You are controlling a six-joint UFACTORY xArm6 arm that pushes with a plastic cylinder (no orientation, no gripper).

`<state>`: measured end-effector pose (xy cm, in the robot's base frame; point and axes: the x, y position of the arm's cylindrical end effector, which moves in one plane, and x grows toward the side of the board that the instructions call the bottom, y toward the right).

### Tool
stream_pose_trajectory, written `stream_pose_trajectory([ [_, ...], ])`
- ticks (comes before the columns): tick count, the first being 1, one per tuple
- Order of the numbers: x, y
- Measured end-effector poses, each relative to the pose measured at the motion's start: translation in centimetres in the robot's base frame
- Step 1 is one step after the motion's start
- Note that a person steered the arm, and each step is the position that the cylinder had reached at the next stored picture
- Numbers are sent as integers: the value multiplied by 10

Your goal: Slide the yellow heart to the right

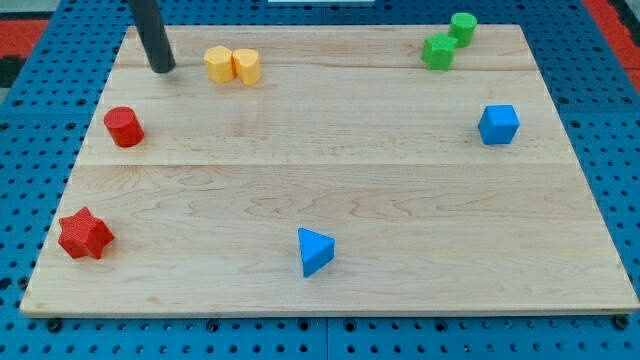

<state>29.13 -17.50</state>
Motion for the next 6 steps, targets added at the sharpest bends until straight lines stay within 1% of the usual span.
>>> stream_pose_trajectory([
  [1, 4, 99],
  [2, 4, 132],
  [3, 9, 91],
  [4, -35, 118],
  [5, -50, 193],
  [6, -24, 187],
])
